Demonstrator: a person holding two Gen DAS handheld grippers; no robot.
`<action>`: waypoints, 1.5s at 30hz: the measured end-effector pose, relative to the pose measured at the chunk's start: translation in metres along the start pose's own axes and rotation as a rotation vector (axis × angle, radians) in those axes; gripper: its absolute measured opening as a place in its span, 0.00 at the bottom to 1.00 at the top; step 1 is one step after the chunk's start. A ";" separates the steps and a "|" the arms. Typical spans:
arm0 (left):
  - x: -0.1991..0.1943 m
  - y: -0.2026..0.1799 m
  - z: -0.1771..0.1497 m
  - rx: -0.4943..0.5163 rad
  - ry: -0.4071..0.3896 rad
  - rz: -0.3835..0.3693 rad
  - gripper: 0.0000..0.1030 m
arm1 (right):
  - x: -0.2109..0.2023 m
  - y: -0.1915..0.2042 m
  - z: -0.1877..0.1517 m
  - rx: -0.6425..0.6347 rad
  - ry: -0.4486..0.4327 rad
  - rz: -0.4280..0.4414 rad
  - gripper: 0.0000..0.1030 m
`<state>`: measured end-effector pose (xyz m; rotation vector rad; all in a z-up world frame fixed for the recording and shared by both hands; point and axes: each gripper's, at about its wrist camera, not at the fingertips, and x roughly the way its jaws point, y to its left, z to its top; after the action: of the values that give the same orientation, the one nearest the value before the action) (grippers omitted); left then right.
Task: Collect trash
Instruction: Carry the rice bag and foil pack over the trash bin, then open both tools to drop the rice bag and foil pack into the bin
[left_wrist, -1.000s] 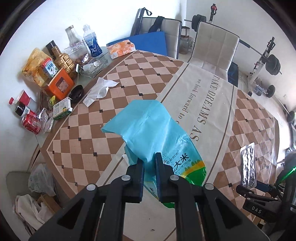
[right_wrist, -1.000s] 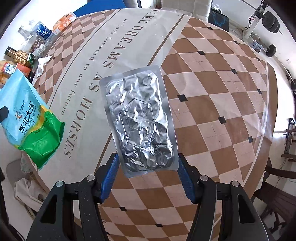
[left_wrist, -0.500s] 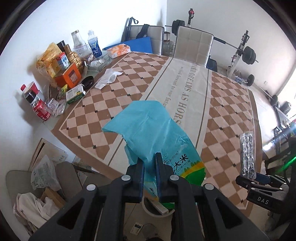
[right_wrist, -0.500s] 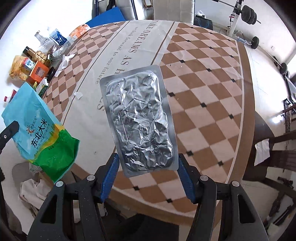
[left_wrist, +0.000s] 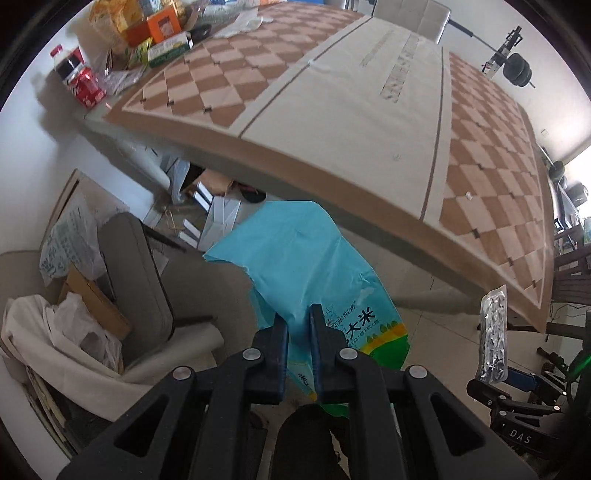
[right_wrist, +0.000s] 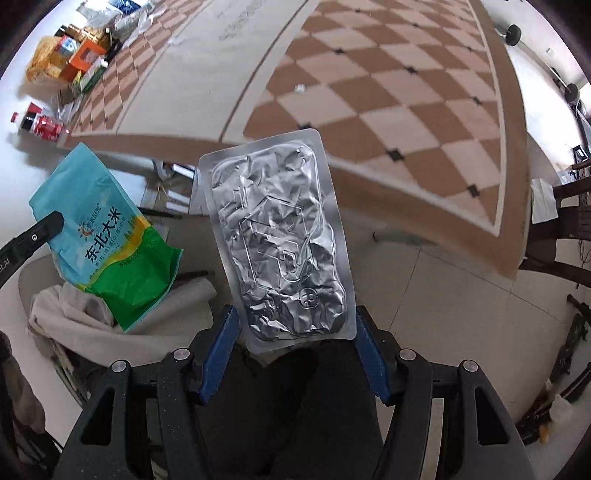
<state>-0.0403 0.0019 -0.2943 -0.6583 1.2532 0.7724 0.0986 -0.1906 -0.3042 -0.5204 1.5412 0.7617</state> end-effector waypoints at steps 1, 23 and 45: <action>0.015 0.000 -0.004 -0.004 0.019 0.005 0.08 | 0.014 0.000 -0.004 -0.006 0.019 -0.005 0.63; 0.415 0.002 -0.010 -0.070 0.353 -0.088 0.09 | 0.400 -0.061 0.061 -0.003 0.232 -0.093 0.63; 0.406 0.001 -0.022 -0.039 0.346 -0.006 1.00 | 0.410 -0.070 0.081 -0.023 0.212 0.009 0.98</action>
<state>0.0002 0.0453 -0.6966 -0.8520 1.5515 0.6976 0.1547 -0.1343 -0.7208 -0.6282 1.7330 0.7504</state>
